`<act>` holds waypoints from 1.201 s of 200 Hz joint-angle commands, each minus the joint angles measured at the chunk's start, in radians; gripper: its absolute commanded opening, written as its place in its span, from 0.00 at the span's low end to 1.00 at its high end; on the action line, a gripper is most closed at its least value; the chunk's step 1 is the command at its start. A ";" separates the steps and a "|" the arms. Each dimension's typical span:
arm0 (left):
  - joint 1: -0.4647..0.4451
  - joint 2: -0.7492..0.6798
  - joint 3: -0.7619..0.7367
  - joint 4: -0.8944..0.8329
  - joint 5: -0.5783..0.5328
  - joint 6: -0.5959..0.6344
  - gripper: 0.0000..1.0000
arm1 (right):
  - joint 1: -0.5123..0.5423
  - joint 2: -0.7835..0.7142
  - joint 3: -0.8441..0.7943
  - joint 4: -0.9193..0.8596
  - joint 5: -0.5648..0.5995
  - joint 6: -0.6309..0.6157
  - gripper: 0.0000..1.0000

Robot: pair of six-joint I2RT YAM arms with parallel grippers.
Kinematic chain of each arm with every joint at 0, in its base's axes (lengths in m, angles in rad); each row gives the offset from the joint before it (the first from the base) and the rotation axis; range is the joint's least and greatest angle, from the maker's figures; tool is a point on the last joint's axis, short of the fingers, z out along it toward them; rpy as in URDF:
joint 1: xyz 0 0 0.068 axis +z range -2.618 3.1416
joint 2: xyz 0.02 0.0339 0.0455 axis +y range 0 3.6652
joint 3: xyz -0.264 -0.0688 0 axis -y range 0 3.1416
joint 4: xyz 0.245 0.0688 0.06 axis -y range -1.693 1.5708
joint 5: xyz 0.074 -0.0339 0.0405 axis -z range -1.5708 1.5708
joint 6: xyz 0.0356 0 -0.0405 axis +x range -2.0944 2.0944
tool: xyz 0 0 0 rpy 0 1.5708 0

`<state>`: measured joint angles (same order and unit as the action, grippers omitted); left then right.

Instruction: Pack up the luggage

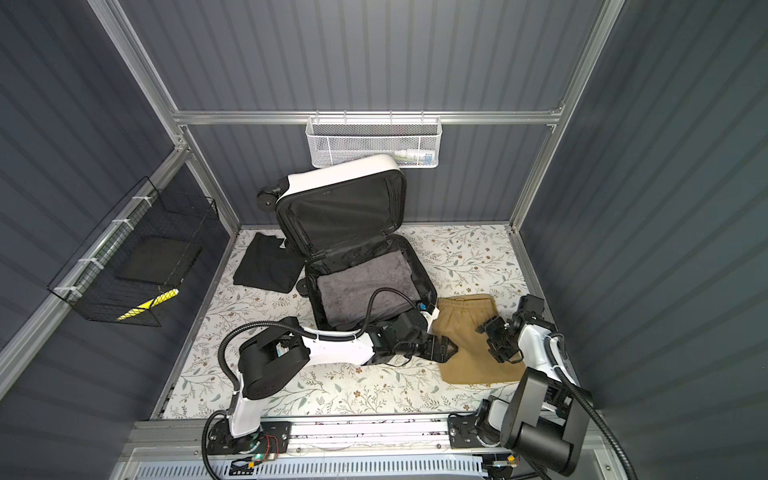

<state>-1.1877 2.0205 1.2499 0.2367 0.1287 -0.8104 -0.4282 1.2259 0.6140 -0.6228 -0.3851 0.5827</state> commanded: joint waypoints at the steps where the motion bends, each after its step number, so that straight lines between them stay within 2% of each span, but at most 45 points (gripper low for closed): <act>1: -0.020 -0.040 -0.042 -0.040 0.009 -0.032 1.00 | -0.007 -0.008 -0.018 0.017 0.004 -0.005 0.70; 54: -0.066 0.043 -0.069 0.107 0.024 -0.132 1.00 | -0.008 -0.003 -0.042 0.031 0.009 -0.005 0.70; 103: -0.072 0.129 -0.047 0.214 0.006 -0.159 1.00 | -0.009 0.004 -0.067 0.043 0.015 -0.007 0.70; 136: -0.076 0.218 -0.078 0.452 -0.059 -0.233 1.00 | -0.009 0.013 -0.074 0.053 0.018 -0.003 0.70; 163: -0.085 0.268 -0.056 0.540 -0.138 -0.213 0.97 | -0.009 0.022 -0.079 0.060 0.022 -0.002 0.70; 171: -0.085 0.275 -0.044 0.534 -0.152 -0.203 0.91 | -0.009 0.025 -0.080 0.062 0.021 -0.003 0.70; 183: -0.085 0.279 -0.037 0.547 -0.164 -0.192 0.74 | -0.009 0.030 -0.080 0.065 0.017 -0.001 0.70; 192: -0.085 0.275 -0.030 0.546 -0.166 -0.181 0.59 | -0.009 0.032 -0.077 0.067 0.014 -0.001 0.70; 204: -0.084 0.261 -0.022 0.524 -0.166 -0.155 0.33 | -0.009 0.032 -0.070 0.061 0.003 -0.004 0.70; 221: -0.084 0.224 -0.010 0.460 -0.161 -0.114 0.07 | -0.009 0.023 -0.048 0.050 -0.023 -0.007 0.70; 227: -0.084 0.209 -0.010 0.432 -0.159 -0.105 0.00 | -0.009 0.016 -0.034 0.043 -0.036 -0.008 0.70; 240: -0.082 0.174 0.000 0.351 -0.151 -0.085 0.00 | -0.009 -0.008 -0.003 0.023 -0.052 -0.013 0.70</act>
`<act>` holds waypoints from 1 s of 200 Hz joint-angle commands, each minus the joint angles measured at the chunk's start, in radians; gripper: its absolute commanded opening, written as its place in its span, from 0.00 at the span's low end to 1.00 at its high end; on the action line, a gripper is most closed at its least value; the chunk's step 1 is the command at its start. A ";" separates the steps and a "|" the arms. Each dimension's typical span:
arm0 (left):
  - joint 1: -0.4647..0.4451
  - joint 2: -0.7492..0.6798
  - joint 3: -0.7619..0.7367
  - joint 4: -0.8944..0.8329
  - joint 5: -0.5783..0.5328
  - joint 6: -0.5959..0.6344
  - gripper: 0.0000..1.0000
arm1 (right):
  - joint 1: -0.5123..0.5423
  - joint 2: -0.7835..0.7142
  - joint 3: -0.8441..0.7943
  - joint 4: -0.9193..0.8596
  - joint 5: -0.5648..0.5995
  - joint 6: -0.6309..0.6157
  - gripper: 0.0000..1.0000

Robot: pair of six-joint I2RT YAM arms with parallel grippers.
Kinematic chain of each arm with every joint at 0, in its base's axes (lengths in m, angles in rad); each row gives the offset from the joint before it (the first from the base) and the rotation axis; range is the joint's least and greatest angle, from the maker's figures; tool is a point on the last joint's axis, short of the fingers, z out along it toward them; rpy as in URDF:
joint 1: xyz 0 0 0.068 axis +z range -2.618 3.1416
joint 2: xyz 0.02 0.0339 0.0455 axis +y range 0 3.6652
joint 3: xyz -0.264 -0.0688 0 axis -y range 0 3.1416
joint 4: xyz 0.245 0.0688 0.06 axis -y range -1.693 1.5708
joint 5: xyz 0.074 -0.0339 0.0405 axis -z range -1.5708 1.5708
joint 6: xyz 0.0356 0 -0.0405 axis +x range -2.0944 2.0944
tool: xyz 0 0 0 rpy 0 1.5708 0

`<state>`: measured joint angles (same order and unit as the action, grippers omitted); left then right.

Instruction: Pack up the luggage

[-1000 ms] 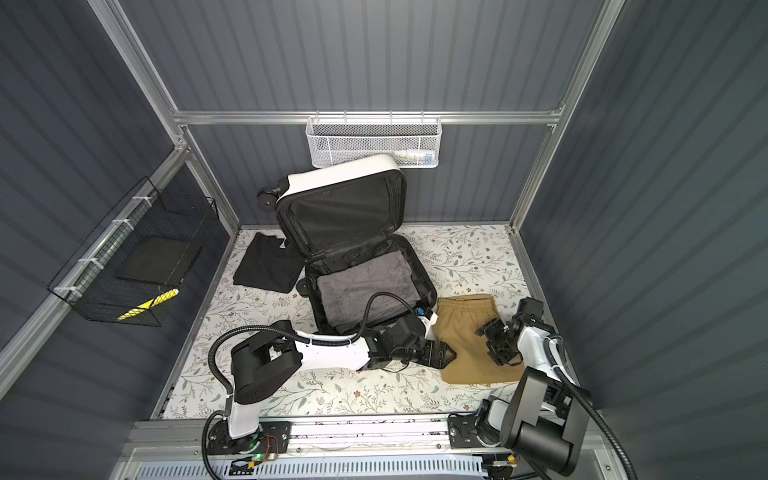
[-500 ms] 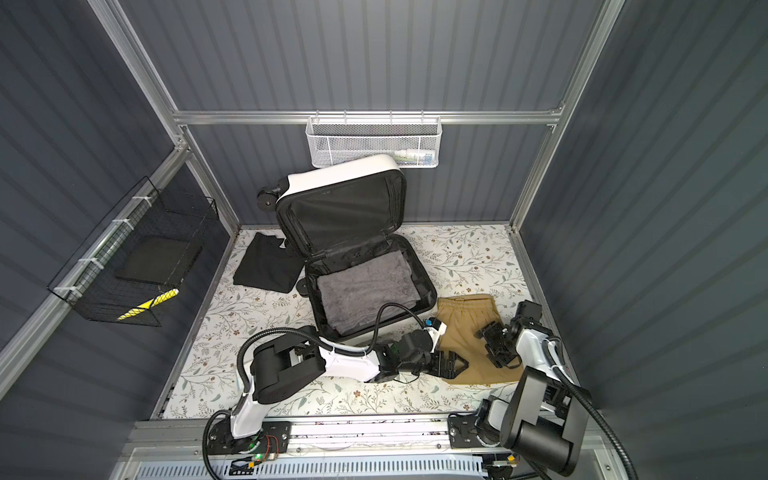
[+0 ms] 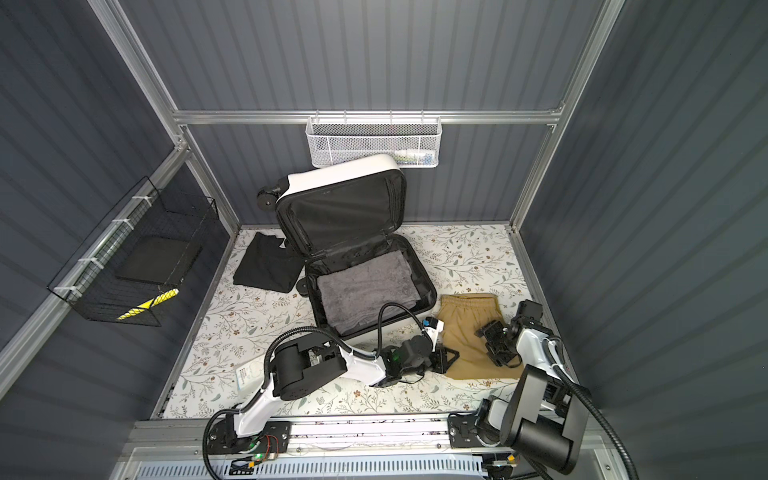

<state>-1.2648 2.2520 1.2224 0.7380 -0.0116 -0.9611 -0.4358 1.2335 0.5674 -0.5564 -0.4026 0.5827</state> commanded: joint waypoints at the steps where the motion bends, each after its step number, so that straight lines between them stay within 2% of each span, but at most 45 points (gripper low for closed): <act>1: -0.005 -0.060 0.028 -0.158 -0.009 0.067 0.00 | -0.001 -0.017 0.045 -0.044 -0.035 -0.015 0.70; 41: -0.003 -0.132 0.092 -0.519 0.005 0.119 0.00 | -0.019 -0.069 0.143 -0.088 -0.045 -0.025 0.77; 67: -0.003 -0.142 0.097 -0.624 0.007 0.135 0.00 | -0.057 -0.078 0.149 -0.084 -0.026 -0.016 0.86; 98: 0.001 -0.155 0.069 -0.637 0.012 0.134 0.00 | -0.125 -0.082 0.128 -0.089 0.026 -0.029 0.99; 150: 0.002 -0.158 0.064 -0.634 0.044 0.150 0.00 | -0.191 -0.038 0.098 -0.077 0.139 -0.025 0.99; 188: 0.002 -0.156 0.059 -0.617 0.070 0.159 0.00 | -0.193 0.039 0.059 -0.028 0.077 -0.044 0.99; 200: 0.002 -0.154 0.060 -0.608 0.078 0.157 0.00 | -0.193 0.064 0.046 -0.010 0.004 -0.053 0.99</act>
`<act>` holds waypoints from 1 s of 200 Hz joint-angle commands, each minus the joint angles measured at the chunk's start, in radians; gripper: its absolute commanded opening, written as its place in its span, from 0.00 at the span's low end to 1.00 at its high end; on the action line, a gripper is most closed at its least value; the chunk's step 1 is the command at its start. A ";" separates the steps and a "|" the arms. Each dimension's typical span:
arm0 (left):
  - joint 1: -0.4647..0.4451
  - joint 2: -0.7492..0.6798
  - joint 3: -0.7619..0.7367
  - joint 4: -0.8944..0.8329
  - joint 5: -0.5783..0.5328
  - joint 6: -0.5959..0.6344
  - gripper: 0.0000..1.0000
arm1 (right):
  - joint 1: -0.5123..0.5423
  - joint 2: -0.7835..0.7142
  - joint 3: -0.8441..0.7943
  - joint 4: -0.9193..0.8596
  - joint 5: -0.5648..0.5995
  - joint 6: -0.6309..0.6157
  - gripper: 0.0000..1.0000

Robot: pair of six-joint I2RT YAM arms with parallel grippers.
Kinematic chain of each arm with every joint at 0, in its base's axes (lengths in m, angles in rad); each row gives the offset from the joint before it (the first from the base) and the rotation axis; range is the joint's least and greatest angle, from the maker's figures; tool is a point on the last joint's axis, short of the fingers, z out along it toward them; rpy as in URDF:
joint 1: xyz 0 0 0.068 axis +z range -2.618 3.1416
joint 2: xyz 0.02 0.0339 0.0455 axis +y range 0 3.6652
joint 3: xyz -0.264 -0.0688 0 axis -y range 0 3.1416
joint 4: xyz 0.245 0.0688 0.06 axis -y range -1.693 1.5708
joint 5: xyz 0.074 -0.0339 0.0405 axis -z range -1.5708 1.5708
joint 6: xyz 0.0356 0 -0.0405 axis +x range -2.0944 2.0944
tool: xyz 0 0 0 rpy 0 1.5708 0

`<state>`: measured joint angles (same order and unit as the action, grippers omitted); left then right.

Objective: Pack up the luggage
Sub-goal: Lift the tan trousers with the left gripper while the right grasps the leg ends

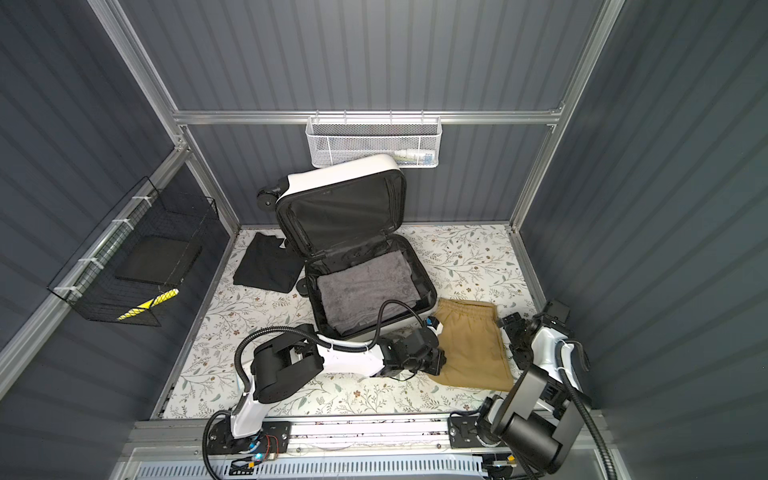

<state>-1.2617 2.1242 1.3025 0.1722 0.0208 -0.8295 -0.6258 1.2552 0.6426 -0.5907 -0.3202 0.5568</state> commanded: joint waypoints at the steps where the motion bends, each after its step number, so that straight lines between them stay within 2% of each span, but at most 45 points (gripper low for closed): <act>1: -0.001 -0.025 -0.020 -0.041 0.047 0.026 0.00 | -0.003 0.044 -0.031 0.027 -0.081 -0.027 0.99; 46: 0.000 -0.009 0.002 -0.033 0.075 0.026 0.00 | -0.003 0.072 -0.073 0.098 -0.190 -0.038 0.95; 74: -0.001 0.000 0.034 -0.042 0.094 0.032 0.00 | -0.003 0.074 -0.099 0.138 -0.252 -0.031 0.83; 90: 0.000 0.009 0.062 -0.052 0.110 0.036 0.00 | -0.003 0.078 -0.107 0.153 -0.273 -0.031 0.67; 115: -0.001 0.015 0.102 -0.085 0.131 0.055 0.00 | -0.003 0.065 -0.109 0.164 -0.305 -0.019 0.31; 128: 0.000 0.019 0.181 -0.130 0.141 0.083 0.00 | -0.002 0.029 -0.105 0.169 -0.326 0.008 0.13; 141: -0.001 0.024 0.246 -0.181 0.151 0.119 0.00 | -0.002 -0.024 -0.091 0.165 -0.342 0.045 0.00; 170: 0.012 0.049 0.432 -0.321 0.183 0.206 0.00 | -0.003 -0.173 -0.020 0.143 -0.336 0.150 0.00; 200: 0.053 0.076 0.635 -0.474 0.214 0.292 0.00 | -0.002 -0.248 0.037 0.165 -0.356 0.272 0.00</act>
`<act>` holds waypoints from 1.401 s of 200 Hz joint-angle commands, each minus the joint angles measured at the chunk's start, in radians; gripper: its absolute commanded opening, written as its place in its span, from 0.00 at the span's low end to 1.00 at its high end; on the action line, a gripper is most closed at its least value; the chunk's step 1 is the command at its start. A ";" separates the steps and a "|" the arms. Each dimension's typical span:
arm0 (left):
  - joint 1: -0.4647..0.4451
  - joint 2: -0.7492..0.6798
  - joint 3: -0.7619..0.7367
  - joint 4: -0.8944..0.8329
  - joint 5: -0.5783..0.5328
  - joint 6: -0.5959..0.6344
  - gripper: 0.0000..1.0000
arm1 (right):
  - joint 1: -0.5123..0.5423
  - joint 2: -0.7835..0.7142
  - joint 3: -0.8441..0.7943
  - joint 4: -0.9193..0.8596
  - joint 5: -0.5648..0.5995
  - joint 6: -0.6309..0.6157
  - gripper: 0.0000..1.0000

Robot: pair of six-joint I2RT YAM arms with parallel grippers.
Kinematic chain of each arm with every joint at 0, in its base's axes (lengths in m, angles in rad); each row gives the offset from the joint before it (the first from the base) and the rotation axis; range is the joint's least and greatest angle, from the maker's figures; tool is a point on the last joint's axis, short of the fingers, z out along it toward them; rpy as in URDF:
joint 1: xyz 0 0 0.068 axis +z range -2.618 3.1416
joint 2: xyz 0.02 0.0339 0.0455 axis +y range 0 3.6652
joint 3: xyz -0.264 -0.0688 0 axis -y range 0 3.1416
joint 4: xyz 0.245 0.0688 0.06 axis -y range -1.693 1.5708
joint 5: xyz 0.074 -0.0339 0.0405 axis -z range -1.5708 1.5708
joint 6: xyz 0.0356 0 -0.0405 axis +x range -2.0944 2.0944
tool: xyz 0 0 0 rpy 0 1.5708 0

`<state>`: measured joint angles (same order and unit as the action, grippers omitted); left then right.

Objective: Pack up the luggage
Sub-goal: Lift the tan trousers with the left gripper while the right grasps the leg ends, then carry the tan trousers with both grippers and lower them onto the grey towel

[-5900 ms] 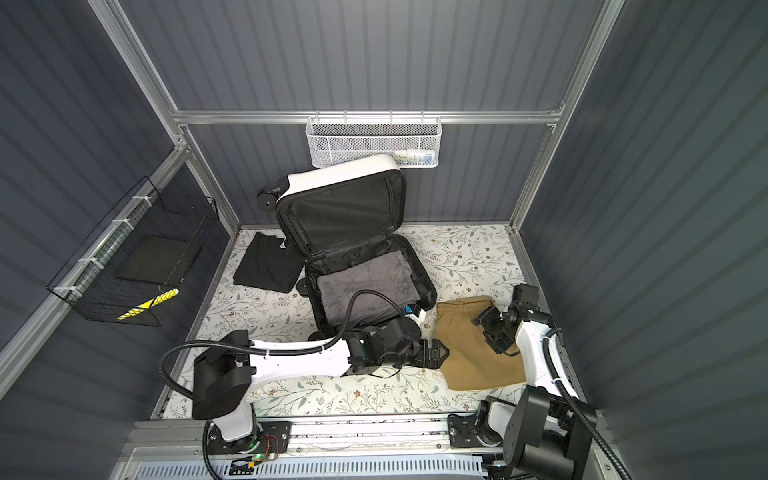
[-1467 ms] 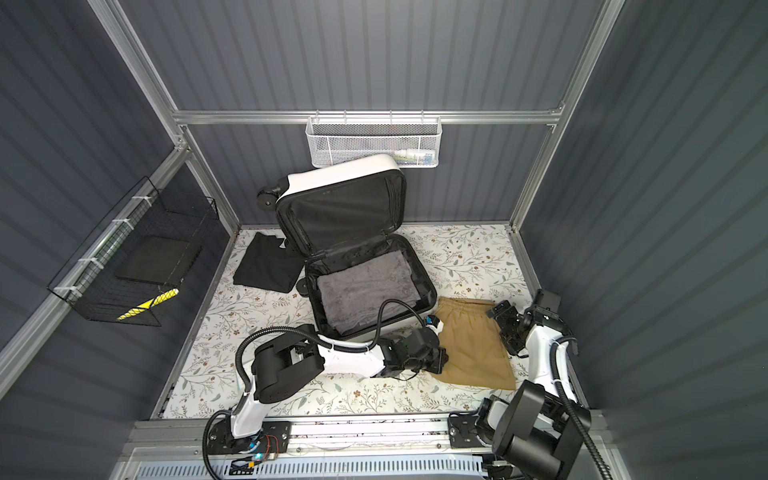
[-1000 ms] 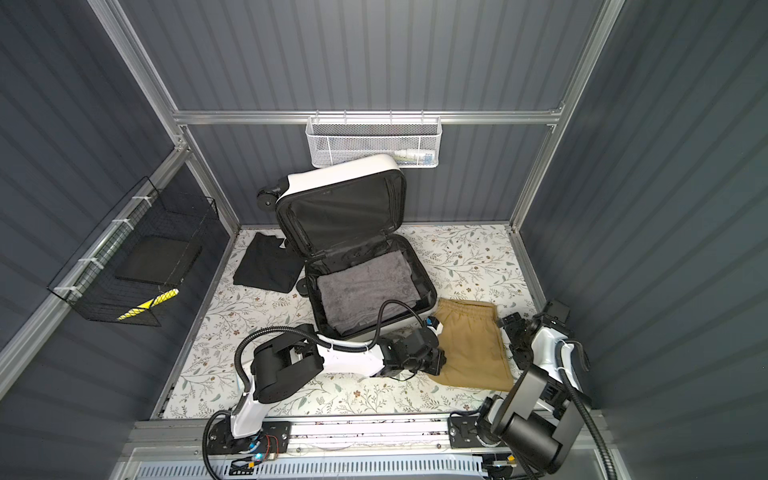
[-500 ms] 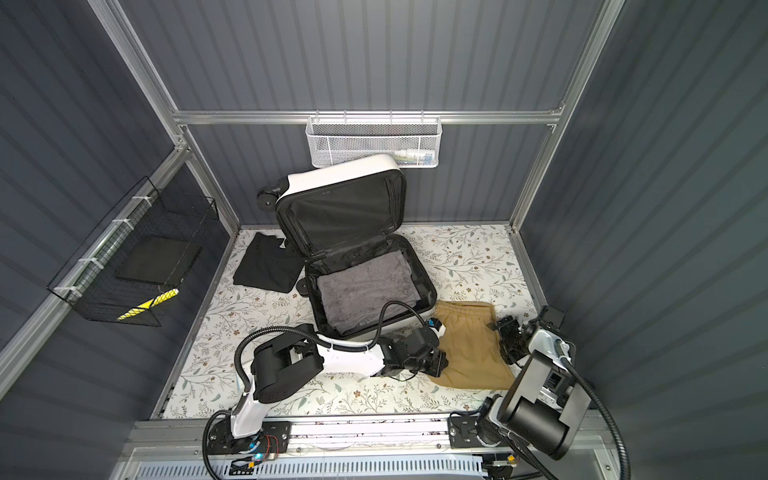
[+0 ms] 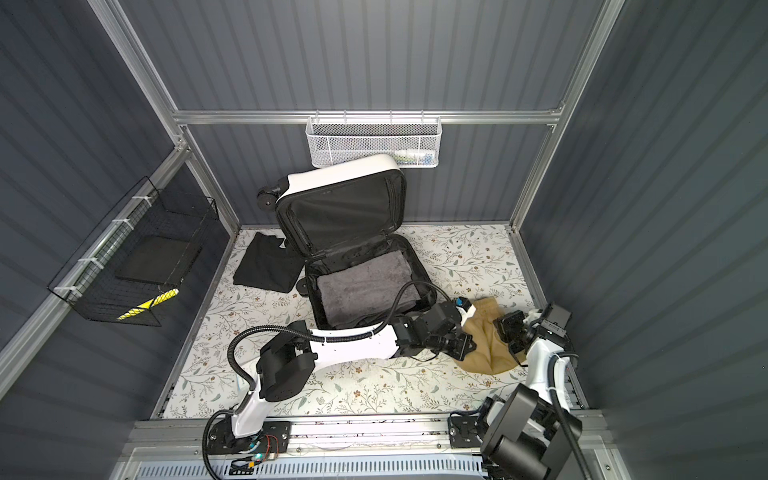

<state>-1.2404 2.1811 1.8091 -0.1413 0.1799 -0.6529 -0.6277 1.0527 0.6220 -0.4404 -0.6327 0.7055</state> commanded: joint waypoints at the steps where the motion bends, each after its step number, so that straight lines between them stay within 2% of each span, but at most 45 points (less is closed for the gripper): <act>1: 0.033 0.019 0.134 -0.166 0.054 0.118 0.00 | 0.000 -0.047 0.059 0.016 -0.045 0.127 0.00; 30: 0.091 -0.023 0.210 -0.251 0.053 0.172 0.00 | 0.026 -0.075 0.132 0.018 -0.060 0.184 0.00; 65: 0.152 -0.147 0.125 -0.270 0.016 0.210 0.00 | 0.149 -0.065 0.225 0.020 -0.018 0.226 0.00; 120: 0.257 -0.445 -0.209 -0.220 -0.074 0.208 0.00 | 0.450 0.061 0.352 0.120 0.098 0.319 0.00; 168: 0.344 -0.713 -0.525 -0.222 -0.213 0.184 0.00 | 0.686 0.298 0.515 0.187 0.193 0.356 0.00; 220: 0.457 -0.860 -0.762 -0.154 -0.252 0.161 0.00 | 0.858 0.551 0.682 0.246 0.254 0.364 0.00; 247: 0.513 -0.874 -0.778 -0.140 -0.236 0.170 0.00 | 0.899 0.655 0.775 0.249 0.249 0.362 0.00; 280: 0.582 -0.853 -0.679 -0.162 -0.194 0.215 0.00 | 0.918 0.730 0.910 0.223 0.245 0.354 0.00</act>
<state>-0.7010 1.3373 1.0504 -0.2470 -0.0376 -0.4808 0.3035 1.7569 1.4178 -0.2573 -0.4706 1.0664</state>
